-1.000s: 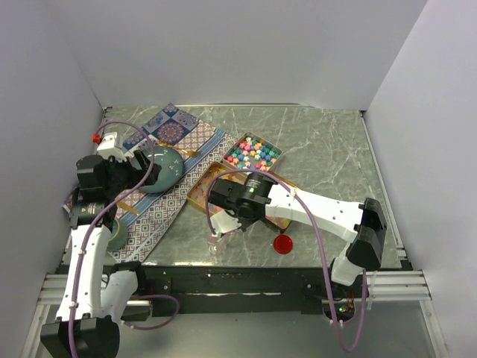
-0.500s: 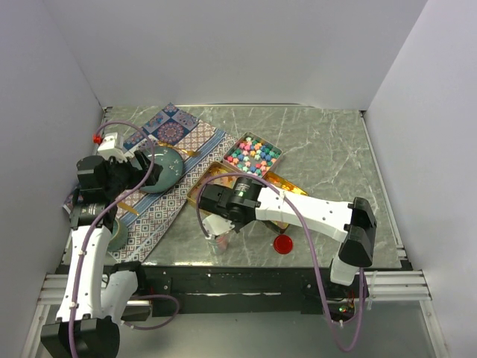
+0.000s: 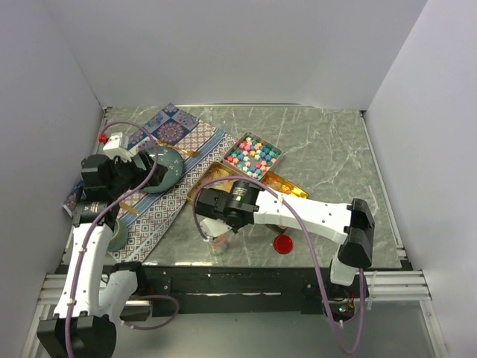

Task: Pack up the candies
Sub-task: Place the fake candies in the packing bottle, then adjust the spatula.

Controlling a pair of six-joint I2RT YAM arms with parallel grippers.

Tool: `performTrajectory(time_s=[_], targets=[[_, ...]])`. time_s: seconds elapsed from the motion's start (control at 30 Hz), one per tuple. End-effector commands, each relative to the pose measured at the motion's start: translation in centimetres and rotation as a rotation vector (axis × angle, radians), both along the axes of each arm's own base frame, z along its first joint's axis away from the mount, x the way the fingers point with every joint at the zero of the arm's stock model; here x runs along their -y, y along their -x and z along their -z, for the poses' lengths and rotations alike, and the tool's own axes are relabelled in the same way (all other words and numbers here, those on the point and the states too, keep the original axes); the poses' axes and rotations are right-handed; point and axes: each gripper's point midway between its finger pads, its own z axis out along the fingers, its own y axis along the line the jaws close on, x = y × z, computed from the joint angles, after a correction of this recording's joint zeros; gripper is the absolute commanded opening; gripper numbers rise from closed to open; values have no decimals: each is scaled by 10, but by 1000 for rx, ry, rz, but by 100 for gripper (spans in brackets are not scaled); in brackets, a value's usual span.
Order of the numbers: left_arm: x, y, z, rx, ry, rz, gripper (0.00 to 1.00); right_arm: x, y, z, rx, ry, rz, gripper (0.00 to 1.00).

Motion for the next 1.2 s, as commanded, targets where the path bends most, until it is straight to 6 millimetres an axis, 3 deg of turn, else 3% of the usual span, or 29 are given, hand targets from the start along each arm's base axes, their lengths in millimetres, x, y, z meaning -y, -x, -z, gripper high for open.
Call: performTrajectory(time_s=[0.0,0.03,0.17,0.37,0.6,0.73,0.93,1.03,1.1,1.17], targets=[[10,-4,-11,22,51,29,97,14,-1,-26,36,21,30,0],[14,-2,-11,13,71,49,97,5,-5,-37,44,-39,51,0],[33,3,-14,2,139,141,97,0,-21,-47,-10,-205,196,0],[72,19,-33,56,245,408,98,-17,-45,-25,-141,-458,363,0],[90,8,-28,-8,277,501,99,-47,-62,-19,-177,-557,360,0],[102,-4,-17,-60,275,523,97,-70,-75,-41,-165,-647,325,0],[104,-19,-6,-109,275,532,86,-82,-79,-66,-155,-764,301,0],[113,-16,-9,-118,322,609,71,-83,-76,-76,-184,-835,314,0],[118,-12,-6,-153,378,658,44,-84,-75,-84,-239,-886,323,0],[126,-2,-12,-155,433,760,1,-83,-76,-92,-271,-932,340,0]])
